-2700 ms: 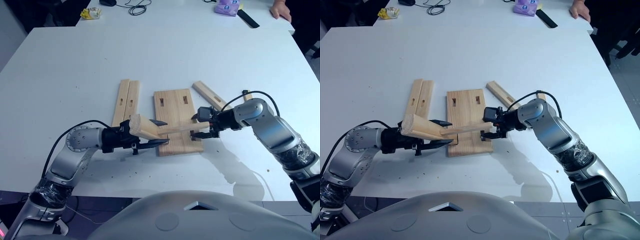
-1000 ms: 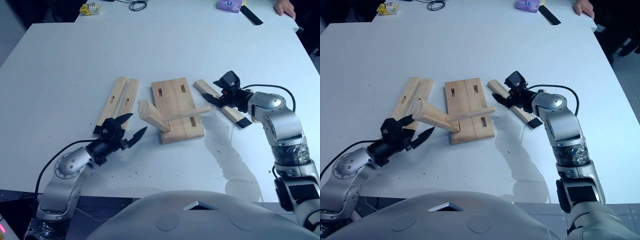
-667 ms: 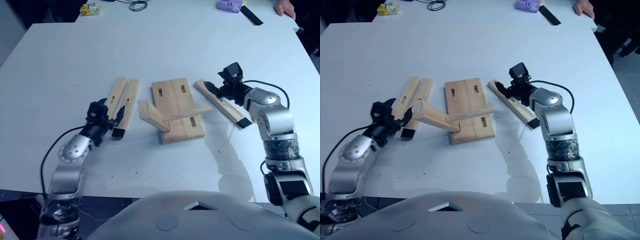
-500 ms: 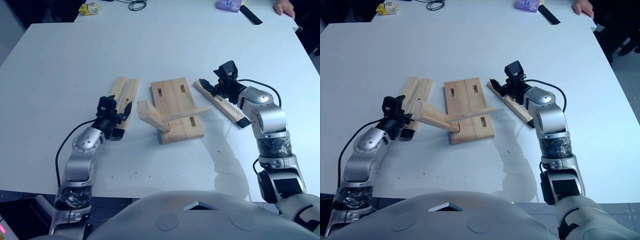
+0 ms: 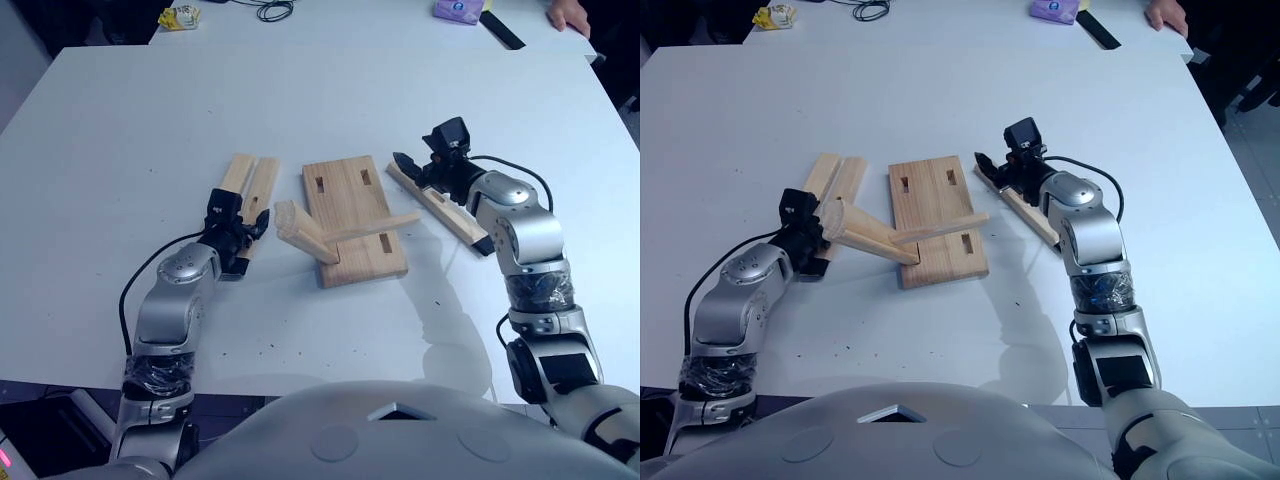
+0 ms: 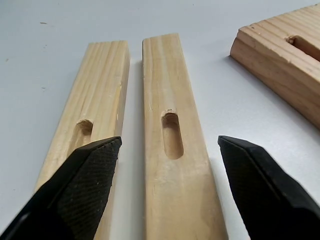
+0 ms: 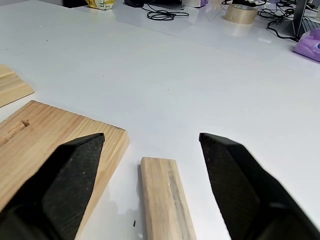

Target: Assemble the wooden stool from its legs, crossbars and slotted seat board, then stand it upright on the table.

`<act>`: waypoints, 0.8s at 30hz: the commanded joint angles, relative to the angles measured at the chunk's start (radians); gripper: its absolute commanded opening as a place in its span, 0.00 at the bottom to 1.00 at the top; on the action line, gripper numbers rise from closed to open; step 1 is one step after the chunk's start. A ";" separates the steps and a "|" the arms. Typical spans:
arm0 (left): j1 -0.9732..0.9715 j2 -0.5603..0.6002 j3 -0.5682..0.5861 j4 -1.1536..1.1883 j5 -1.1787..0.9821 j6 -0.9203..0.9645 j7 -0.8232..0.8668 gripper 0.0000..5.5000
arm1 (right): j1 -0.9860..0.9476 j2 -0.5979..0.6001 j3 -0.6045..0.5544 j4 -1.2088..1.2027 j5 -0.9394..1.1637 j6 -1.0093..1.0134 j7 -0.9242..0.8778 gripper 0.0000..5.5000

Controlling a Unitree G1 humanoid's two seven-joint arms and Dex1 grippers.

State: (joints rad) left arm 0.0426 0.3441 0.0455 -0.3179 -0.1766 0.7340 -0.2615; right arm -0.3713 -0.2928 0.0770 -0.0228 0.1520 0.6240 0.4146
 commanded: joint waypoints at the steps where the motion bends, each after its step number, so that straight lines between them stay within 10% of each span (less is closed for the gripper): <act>1: -0.002 -0.007 0.004 -0.049 -0.019 0.072 0.004 0.65 | 0.005 0.008 0.005 -0.014 -0.001 0.007 -0.007 0.64; 16: 0.030 -0.083 -0.053 -0.050 0.038 0.256 0.133 0.65 | -0.001 0.022 0.004 -0.027 0.004 0.023 -0.012 0.64; 24: -0.021 -0.094 -0.065 0.021 0.076 0.244 0.181 0.45 | -0.005 0.047 0.014 -0.033 0.003 0.022 -0.024 0.64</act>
State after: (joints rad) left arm -0.0079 0.2532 -0.0046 -0.3542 -0.1336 0.9424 -0.1071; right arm -0.3684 -0.2520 0.0852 -0.0414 0.1540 0.6321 0.3968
